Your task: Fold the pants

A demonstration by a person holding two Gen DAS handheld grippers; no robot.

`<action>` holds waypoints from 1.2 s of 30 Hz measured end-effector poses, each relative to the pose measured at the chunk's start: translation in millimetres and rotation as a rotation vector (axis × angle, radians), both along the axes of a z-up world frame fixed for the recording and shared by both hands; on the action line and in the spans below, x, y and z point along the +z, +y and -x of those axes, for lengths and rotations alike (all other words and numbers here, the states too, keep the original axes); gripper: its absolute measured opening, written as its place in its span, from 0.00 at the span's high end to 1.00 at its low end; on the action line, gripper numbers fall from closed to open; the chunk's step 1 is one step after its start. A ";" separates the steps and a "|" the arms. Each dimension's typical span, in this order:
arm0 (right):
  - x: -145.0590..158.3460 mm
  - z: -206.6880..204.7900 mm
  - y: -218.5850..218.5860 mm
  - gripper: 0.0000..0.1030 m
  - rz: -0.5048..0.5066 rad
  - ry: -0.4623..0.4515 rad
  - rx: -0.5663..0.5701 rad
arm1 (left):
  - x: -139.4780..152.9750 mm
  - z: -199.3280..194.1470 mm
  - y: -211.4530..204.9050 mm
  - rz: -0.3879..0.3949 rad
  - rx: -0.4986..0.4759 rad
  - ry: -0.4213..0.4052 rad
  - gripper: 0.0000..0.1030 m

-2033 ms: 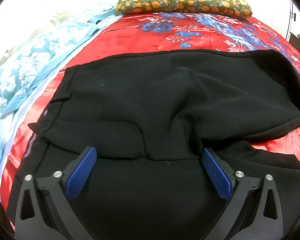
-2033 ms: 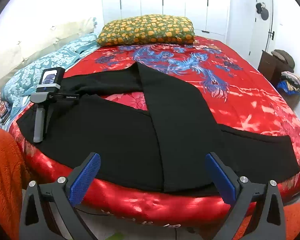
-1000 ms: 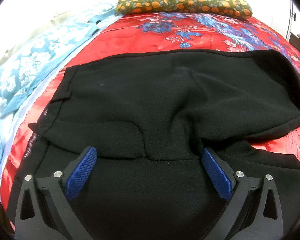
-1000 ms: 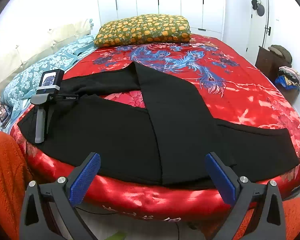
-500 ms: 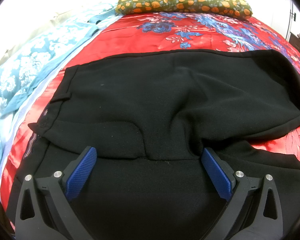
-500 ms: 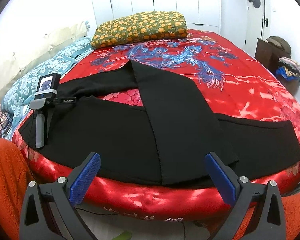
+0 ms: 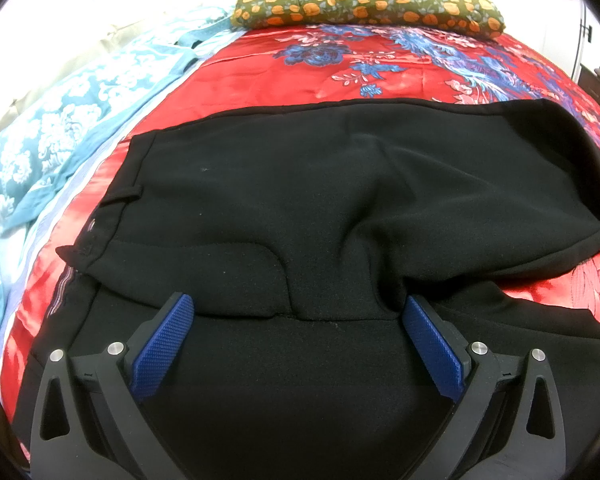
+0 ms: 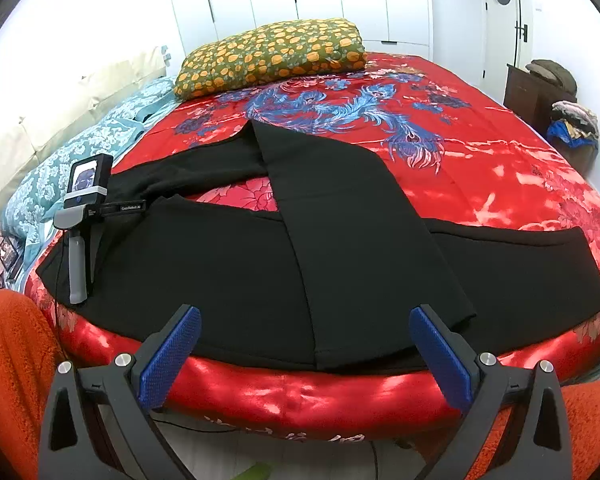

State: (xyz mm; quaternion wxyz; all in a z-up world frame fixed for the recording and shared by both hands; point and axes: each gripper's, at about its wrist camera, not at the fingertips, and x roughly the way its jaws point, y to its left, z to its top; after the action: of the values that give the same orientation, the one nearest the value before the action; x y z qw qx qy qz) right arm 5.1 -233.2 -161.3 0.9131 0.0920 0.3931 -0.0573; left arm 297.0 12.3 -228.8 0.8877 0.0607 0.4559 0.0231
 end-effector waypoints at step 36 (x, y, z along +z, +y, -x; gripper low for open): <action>-23.1 -23.2 4.3 0.00 0.182 0.121 0.020 | 0.5 0.2 0.3 0.000 0.001 0.000 0.00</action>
State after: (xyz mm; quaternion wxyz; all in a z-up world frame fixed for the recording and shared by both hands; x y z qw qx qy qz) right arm 28.4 -228.9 -184.4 0.8927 0.0013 0.4418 -0.0889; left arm 296.8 12.6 -228.4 0.8875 0.0607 0.4561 0.0236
